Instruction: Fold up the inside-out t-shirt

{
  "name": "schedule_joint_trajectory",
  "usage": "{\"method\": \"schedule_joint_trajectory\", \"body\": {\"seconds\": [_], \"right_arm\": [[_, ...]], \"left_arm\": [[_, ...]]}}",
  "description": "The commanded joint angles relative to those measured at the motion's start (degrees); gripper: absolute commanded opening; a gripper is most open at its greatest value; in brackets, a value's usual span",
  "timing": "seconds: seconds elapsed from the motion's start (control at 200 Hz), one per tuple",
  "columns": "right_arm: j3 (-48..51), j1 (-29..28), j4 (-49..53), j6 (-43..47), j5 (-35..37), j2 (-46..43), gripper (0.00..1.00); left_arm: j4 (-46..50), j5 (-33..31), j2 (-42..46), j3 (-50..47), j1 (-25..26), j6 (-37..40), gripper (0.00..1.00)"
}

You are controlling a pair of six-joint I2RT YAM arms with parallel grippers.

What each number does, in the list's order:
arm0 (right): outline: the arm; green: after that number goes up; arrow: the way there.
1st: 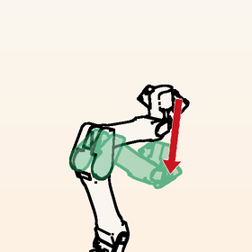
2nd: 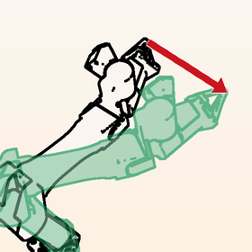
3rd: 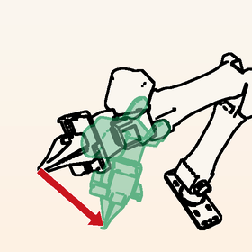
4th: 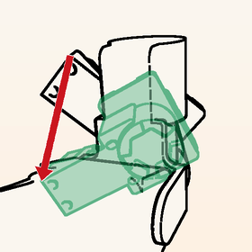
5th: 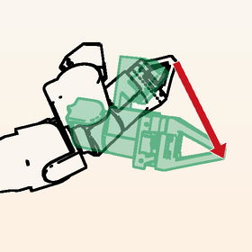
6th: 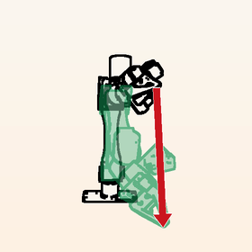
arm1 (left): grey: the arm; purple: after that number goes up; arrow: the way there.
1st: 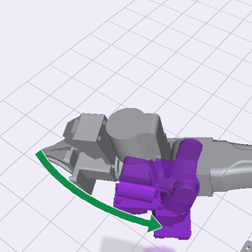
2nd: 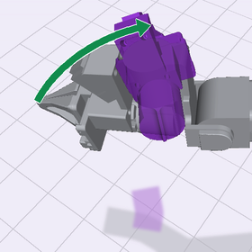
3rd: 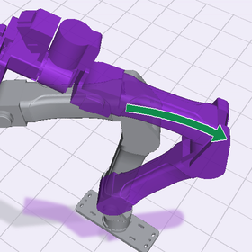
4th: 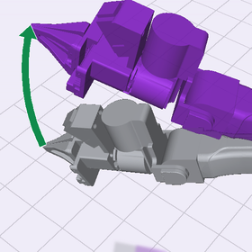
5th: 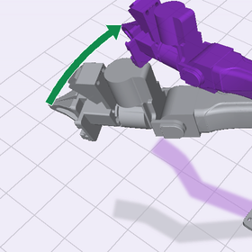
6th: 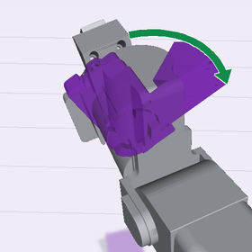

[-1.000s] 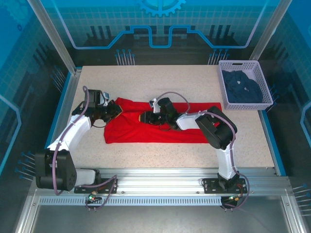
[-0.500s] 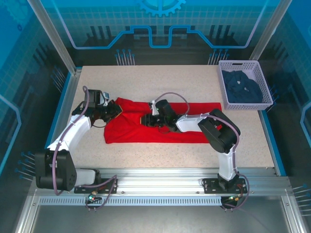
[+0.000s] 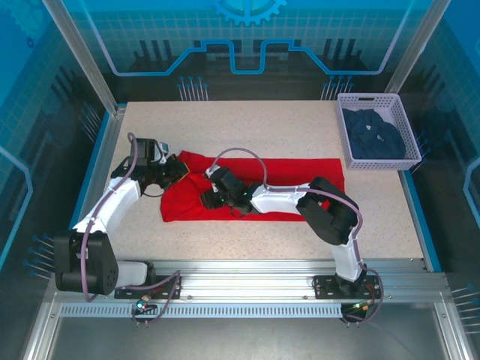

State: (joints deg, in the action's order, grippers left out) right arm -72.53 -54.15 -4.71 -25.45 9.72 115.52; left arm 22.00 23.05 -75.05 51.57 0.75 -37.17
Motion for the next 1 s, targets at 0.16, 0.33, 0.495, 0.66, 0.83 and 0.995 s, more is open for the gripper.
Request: {"method": "schedule_joint_trajectory", "body": {"seconds": [0.16, 0.33, 0.495, 0.66, 0.83, 0.995], "right_arm": [[-7.92, -2.06, 8.30, 4.71, 13.39, 6.55, 0.52], [-10.52, -2.89, 10.51, 4.62, 20.09, 8.49, 0.38], [-9.18, -3.24, 9.09, 4.97, 22.19, 7.82, 0.17], [-4.43, -3.24, 4.54, 6.24, 21.50, 4.33, 0.00], [3.65, -2.98, -4.12, 9.10, 16.54, -0.46, 0.00], [6.34, -3.12, -9.51, 11.86, 13.67, -0.10, 0.00]], "left_arm": [[-0.37, 1.86, -0.10, -0.05, 0.12, 0.76, 0.00], [-0.59, 2.00, -0.19, -0.07, 0.13, 0.68, 0.00], [-0.56, 1.96, -0.53, -0.06, 0.15, 0.77, 0.00], [-0.68, 1.91, -0.63, -0.07, 0.12, 0.78, 0.00], [-0.58, 1.86, -0.64, -0.03, 0.13, 0.78, 0.00], [-0.99, 2.00, -0.72, -0.33, 0.12, 0.69, 0.00]]}}
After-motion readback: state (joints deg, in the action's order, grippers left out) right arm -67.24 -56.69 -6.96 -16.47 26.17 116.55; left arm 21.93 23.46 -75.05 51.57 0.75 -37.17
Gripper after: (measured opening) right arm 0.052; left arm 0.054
